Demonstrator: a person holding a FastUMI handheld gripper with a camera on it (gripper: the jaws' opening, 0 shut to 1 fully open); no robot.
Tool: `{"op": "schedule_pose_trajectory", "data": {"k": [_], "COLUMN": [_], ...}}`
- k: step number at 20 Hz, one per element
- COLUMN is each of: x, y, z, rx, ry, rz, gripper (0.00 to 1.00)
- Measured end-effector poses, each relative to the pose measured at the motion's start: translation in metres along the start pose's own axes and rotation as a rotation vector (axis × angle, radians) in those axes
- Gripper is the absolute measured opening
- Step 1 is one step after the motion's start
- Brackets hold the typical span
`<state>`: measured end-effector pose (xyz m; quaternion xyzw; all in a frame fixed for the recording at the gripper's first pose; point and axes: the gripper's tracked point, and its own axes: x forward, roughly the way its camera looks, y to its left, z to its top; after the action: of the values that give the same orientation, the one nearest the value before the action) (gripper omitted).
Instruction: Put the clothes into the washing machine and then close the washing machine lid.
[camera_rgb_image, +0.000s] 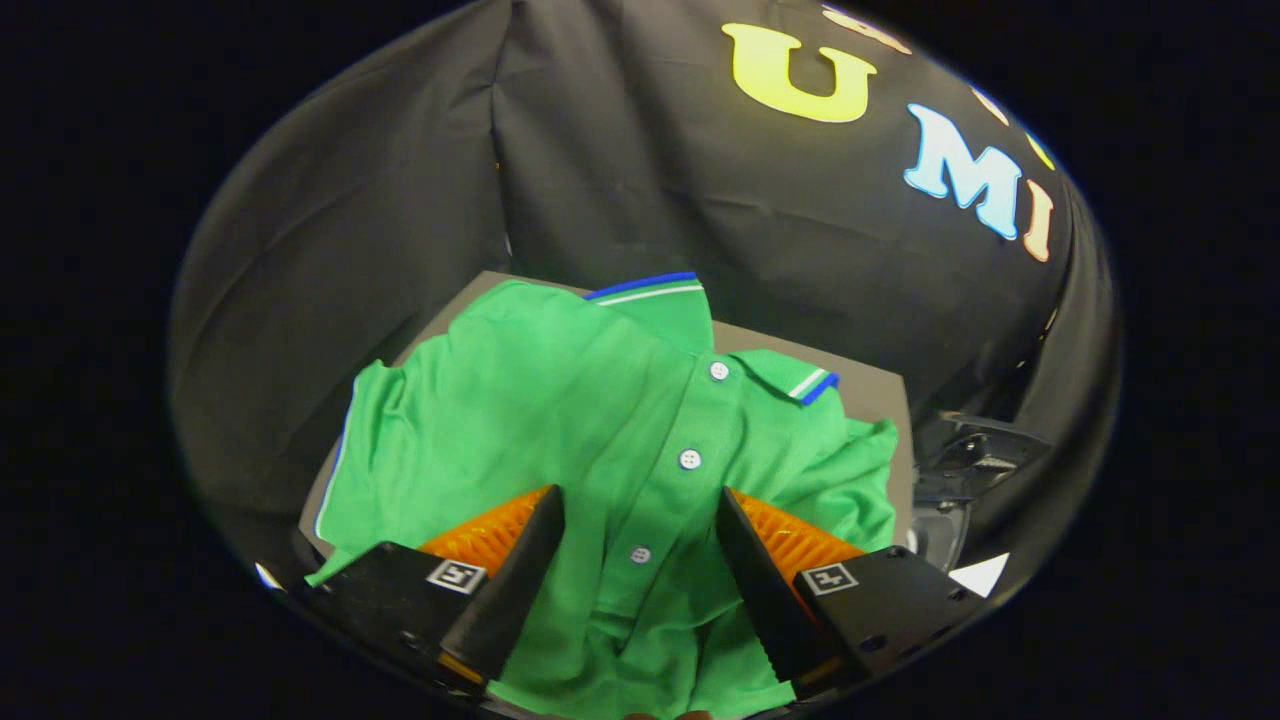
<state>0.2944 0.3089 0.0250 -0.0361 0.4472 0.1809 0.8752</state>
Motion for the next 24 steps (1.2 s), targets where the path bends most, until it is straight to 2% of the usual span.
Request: {"op": "schedule_pose_trajectory", "data": {"k": [10,15,16,17,24], "x": [-0.002,-0.005,-0.004,-0.012,-0.007], "y": [0.001,0.002,0.000,0.001,0.003], "z": [0.005,0.008,0.008,0.009,0.007], "rx": [-0.019,-0.046,-0.046,-0.036,-0.056], "ry": [-0.006,-0.015,-0.032,-0.039,-0.058], "rz": [0.021,0.041,0.037,0.036,0.046], "gripper": [0.96,0.17,0.17,0.02,0.02]}}
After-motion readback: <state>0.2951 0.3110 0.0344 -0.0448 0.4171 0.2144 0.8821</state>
